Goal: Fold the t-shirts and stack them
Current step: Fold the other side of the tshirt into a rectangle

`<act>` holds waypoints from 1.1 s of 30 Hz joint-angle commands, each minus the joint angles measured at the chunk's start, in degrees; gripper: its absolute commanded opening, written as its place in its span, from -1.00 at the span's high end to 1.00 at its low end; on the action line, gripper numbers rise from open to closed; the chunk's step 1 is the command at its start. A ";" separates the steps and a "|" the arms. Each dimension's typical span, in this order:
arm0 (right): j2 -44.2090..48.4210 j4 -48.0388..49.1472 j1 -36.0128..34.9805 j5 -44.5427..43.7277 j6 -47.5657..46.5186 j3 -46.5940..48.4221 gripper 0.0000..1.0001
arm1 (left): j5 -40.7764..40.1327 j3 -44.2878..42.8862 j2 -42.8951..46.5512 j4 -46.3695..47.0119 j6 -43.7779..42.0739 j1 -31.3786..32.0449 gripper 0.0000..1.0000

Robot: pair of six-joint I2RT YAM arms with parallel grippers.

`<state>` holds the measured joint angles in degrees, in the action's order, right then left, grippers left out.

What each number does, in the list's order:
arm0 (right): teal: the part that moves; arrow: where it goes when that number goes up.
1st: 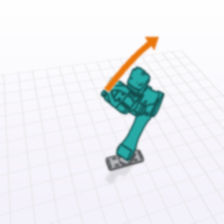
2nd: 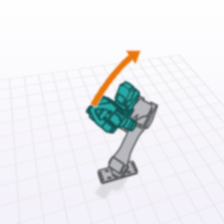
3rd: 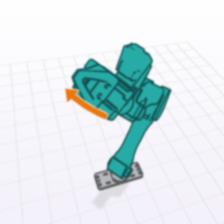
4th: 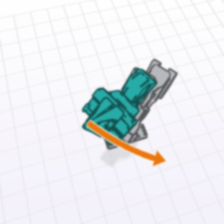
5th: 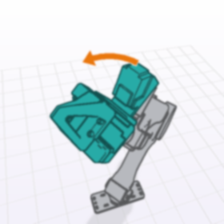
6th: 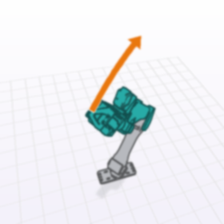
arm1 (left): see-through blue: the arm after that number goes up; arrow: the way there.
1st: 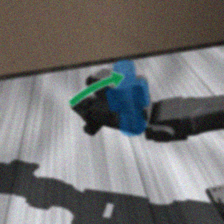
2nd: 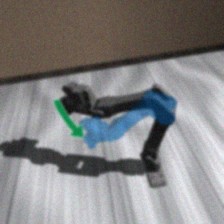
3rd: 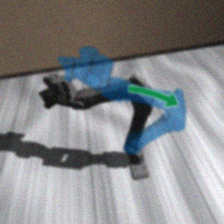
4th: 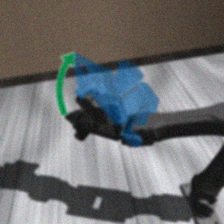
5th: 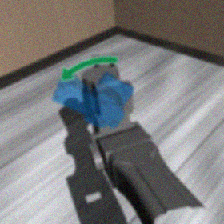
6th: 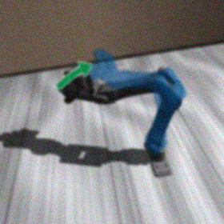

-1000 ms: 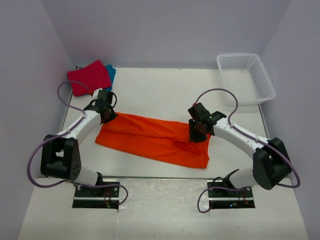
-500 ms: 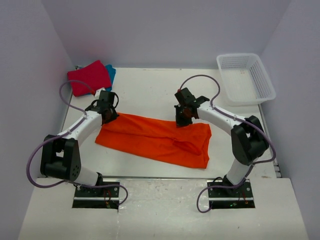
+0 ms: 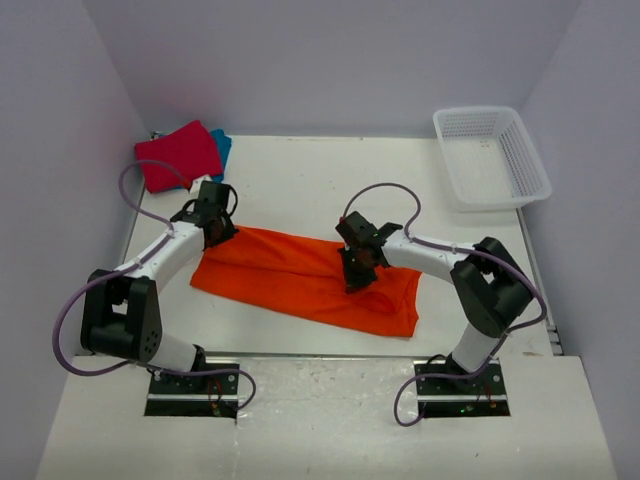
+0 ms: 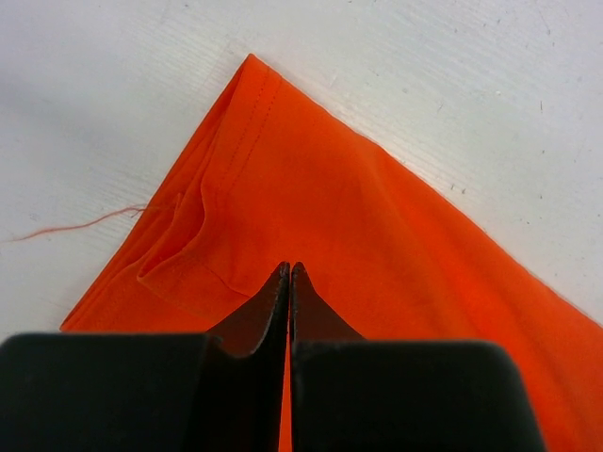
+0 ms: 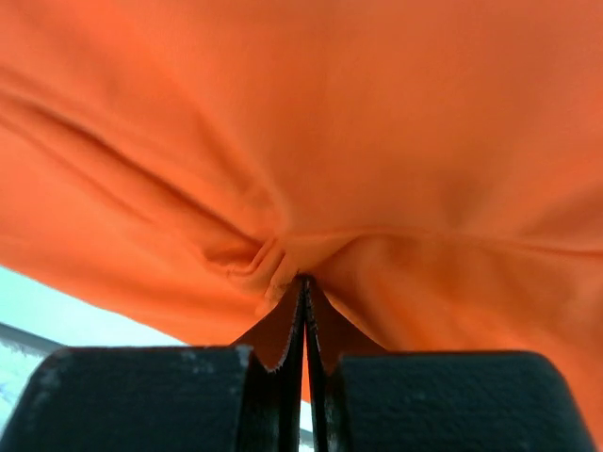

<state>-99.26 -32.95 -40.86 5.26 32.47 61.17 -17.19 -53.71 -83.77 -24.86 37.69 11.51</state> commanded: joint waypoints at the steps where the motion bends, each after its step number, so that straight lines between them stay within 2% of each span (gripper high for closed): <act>1: 3.64 3.06 -2.81 0.89 2.42 -2.00 1.00 | -1.53 0.36 0.45 2.01 -0.78 0.45 1.00; 6: 3.73 6.75 -6.59 1.07 4.71 -5.44 1.00 | -2.14 0.71 0.53 1.92 -0.95 0.53 1.00; 11: -0.05 7.90 -6.86 0.90 5.32 -5.71 1.00 | -2.32 1.42 0.09 1.75 -0.87 0.80 1.00; 16: 1.43 7.03 -7.39 -0.77 4.71 -4.92 1.00 | -3.99 2.65 0.10 0.17 0.01 1.15 0.98; 18: 3.63 5.45 -7.39 -1.38 4.10 -4.39 1.00 | -7.66 2.21 -0.78 -1.58 1.06 1.15 0.78; 20: 6.26 4.48 -7.39 -2.62 3.83 -3.69 1.00 | -9.35 1.42 -1.48 -3.26 1.33 1.15 0.69; 21: 6.88 3.25 -7.39 -3.14 3.48 -3.25 1.00 | -10.05 1.16 -2.10 -3.61 1.77 1.15 0.50; 22: 7.59 2.02 -7.39 -4.19 2.96 -2.29 1.00 | -10.06 0.46 -2.45 -3.88 1.94 1.15 0.43; 27: 6.37 -1.06 -7.48 -5.17 1.11 2.28 1.00 | -10.31 -2.00 -5.96 -4.14 2.39 1.15 0.34; 33: 6.45 -0.10 -7.39 -4.82 0.67 1.68 1.00 | -13.83 -5.00 -9.40 -6.51 2.39 1.15 0.25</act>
<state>-94.02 -32.32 -47.99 2.04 34.26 62.17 -26.85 -56.34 -92.68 -29.93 38.61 12.47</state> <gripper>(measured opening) 0.003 0.370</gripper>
